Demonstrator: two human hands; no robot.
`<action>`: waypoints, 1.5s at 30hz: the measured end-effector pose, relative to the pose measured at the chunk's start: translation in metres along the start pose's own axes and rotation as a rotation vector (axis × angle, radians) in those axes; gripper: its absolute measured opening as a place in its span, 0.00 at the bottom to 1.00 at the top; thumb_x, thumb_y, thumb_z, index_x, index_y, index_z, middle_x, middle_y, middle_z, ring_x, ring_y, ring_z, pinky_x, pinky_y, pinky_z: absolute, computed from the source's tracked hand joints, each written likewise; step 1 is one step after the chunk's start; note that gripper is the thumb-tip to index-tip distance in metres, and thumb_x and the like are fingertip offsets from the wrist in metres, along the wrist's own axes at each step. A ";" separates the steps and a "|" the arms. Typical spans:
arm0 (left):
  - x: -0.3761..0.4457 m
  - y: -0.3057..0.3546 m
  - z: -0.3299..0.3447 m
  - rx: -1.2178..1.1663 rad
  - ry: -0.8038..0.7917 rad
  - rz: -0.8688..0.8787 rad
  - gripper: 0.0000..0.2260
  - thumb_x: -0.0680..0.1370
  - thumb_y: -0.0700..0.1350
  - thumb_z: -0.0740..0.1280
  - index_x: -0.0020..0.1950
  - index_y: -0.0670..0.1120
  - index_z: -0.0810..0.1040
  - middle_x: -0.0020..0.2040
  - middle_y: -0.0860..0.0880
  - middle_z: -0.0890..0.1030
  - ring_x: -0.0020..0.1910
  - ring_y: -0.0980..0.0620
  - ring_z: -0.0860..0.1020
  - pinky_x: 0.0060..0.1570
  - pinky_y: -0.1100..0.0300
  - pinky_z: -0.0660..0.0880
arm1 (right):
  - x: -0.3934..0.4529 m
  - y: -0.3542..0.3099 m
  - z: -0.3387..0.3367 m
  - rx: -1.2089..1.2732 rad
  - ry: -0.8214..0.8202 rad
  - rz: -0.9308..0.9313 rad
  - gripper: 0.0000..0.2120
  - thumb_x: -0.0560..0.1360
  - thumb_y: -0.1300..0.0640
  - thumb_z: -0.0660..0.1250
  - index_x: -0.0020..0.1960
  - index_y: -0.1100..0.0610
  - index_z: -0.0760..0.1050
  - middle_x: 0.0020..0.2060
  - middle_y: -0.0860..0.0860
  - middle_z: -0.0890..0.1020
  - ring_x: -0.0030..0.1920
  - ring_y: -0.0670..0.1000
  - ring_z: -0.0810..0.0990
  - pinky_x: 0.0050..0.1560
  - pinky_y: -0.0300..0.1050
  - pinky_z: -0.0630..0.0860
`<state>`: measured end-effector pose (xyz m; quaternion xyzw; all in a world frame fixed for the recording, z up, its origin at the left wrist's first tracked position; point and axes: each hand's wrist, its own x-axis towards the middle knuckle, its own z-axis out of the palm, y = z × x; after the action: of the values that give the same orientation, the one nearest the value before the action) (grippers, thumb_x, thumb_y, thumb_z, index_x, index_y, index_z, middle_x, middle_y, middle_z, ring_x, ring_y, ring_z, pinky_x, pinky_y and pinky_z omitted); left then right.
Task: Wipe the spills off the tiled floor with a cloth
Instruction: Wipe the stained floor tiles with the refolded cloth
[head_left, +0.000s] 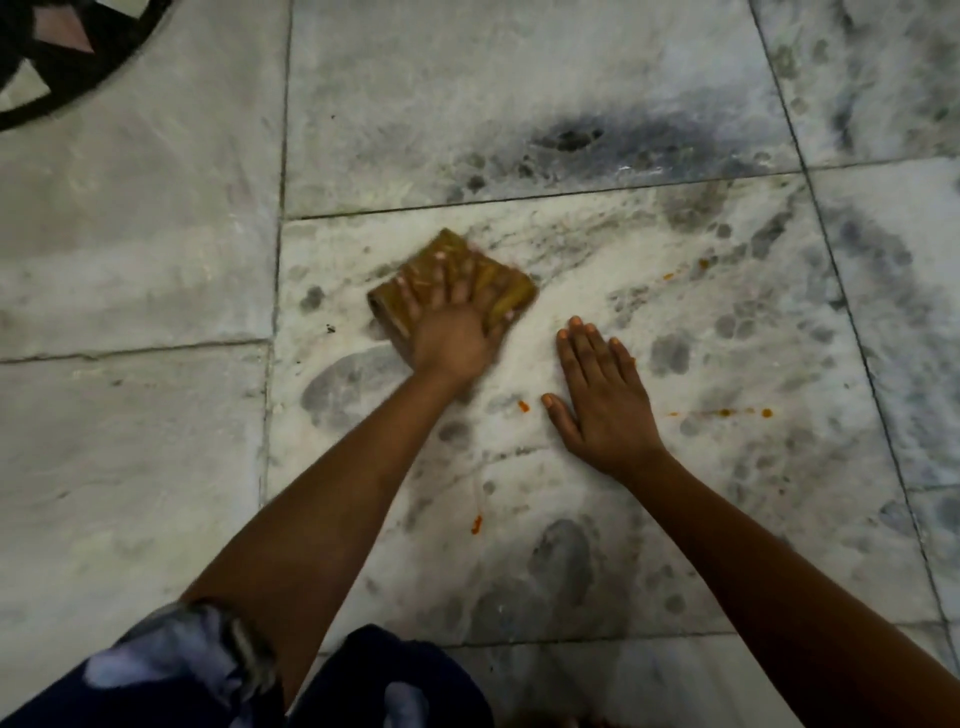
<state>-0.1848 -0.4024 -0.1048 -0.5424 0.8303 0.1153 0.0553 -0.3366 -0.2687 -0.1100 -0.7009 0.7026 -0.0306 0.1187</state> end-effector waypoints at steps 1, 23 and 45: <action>-0.017 0.003 0.004 0.040 0.015 0.074 0.24 0.79 0.61 0.49 0.75 0.59 0.54 0.78 0.49 0.48 0.76 0.42 0.44 0.68 0.35 0.36 | 0.000 -0.001 -0.001 0.003 0.001 0.002 0.32 0.78 0.43 0.50 0.75 0.61 0.53 0.75 0.58 0.56 0.76 0.56 0.53 0.74 0.52 0.49; -0.151 -0.081 0.018 0.030 -0.029 0.085 0.25 0.75 0.64 0.42 0.72 0.64 0.48 0.75 0.52 0.43 0.76 0.44 0.42 0.68 0.39 0.37 | -0.020 -0.022 -0.002 -0.004 0.022 0.034 0.35 0.77 0.42 0.45 0.75 0.64 0.55 0.74 0.61 0.57 0.75 0.58 0.56 0.74 0.52 0.47; -0.118 -0.087 0.014 -0.065 -0.036 -0.186 0.25 0.78 0.63 0.51 0.72 0.66 0.44 0.78 0.53 0.43 0.75 0.42 0.40 0.65 0.30 0.39 | -0.038 -0.024 0.013 0.021 0.047 0.048 0.35 0.77 0.41 0.46 0.75 0.64 0.54 0.74 0.62 0.57 0.75 0.59 0.56 0.74 0.50 0.47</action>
<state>-0.0578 -0.3281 -0.1040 -0.6166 0.7710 0.1461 0.0630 -0.3108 -0.2298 -0.1131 -0.6817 0.7215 -0.0514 0.1102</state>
